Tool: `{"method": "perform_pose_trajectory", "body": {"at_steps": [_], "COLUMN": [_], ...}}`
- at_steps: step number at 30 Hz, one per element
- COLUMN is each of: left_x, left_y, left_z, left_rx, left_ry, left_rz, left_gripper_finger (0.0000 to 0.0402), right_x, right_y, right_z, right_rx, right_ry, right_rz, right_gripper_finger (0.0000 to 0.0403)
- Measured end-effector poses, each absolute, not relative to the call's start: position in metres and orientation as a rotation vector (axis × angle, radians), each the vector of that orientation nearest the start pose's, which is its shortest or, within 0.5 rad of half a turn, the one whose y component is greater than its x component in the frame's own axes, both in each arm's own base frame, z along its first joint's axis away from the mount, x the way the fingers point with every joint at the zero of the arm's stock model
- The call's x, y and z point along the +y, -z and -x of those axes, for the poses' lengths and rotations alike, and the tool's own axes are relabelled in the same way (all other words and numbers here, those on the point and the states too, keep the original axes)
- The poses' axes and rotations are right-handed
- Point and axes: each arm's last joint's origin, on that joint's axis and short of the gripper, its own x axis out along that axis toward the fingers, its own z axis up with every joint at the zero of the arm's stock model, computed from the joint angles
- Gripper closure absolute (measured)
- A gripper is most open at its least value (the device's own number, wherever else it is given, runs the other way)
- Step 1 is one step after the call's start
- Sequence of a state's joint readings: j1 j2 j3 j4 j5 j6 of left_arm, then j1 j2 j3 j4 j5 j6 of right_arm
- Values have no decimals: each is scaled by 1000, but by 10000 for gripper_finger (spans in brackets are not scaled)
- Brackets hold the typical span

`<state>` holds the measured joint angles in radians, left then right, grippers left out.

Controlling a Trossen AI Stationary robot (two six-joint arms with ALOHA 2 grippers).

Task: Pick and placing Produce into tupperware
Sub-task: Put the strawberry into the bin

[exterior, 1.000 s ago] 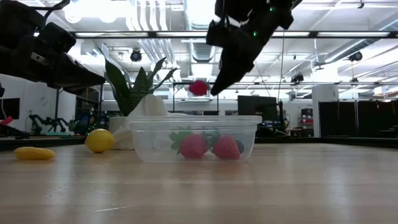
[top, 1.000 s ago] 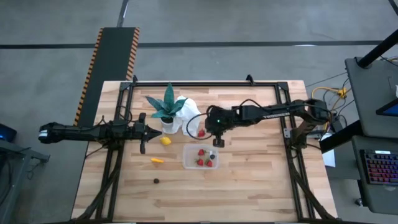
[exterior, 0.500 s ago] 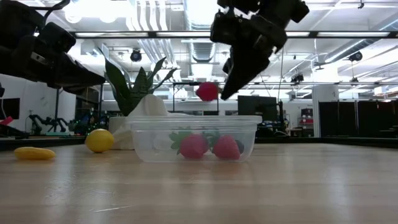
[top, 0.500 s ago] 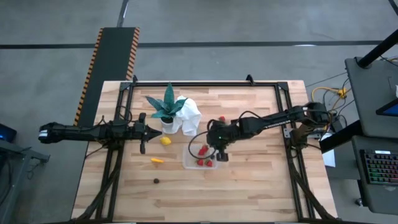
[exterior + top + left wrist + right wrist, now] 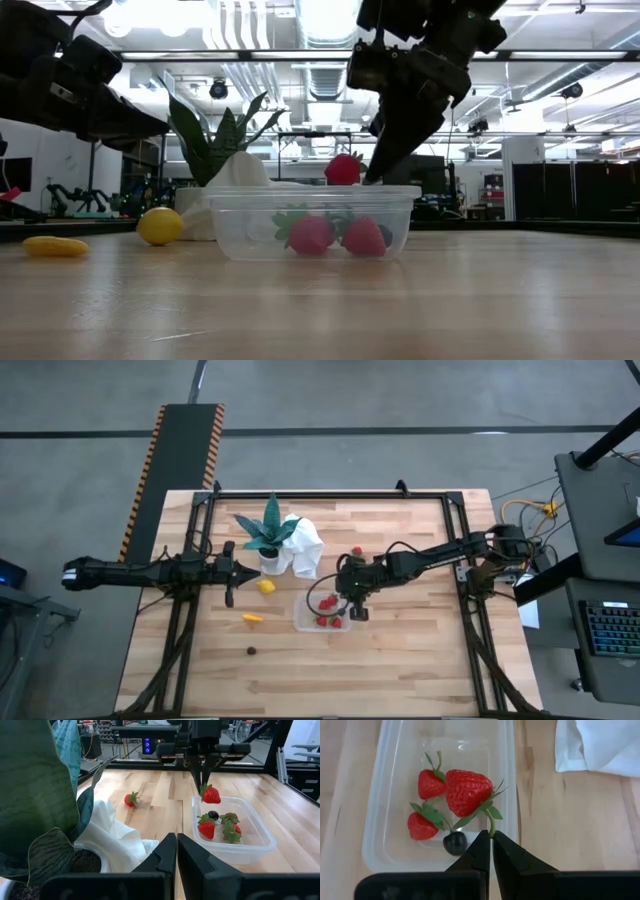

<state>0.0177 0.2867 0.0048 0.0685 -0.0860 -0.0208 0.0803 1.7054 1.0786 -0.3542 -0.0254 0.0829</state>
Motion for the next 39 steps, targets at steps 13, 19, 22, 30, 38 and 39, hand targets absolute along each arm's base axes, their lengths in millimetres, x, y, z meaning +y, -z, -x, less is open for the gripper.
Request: {"method": "perform_pose_trajectory", "body": {"at_steps": [13, 19, 22, 30, 38, 39], "left_x": [5, 5, 5, 5, 5, 5], "left_y": [-147, -147, -147, -147, -147, -147], "left_z": [-113, -113, -113, -113, -113, -113], "left_rx": [211, 210, 210, 210, 210, 210], "left_ry": [-106, -106, -106, -106, -106, -106], "left_rz": [13, 13, 13, 13, 13, 13], "left_gripper_finger": [402, 402, 402, 402, 402, 402], "right_x": [30, 31, 31, 31, 31, 31], "right_y": [-191, -191, -190, -188, -189, -189], "right_z": [-344, -344, -344, -343, -343, -343], "right_rx": [950, 947, 947, 948, 943, 942], "right_ry": [-73, -78, -78, -78, -80, -81], "right_rz": [-45, -41, -40, -40, -36, -37], "right_gripper_finger": [394, 394, 394, 394, 394, 394]}}
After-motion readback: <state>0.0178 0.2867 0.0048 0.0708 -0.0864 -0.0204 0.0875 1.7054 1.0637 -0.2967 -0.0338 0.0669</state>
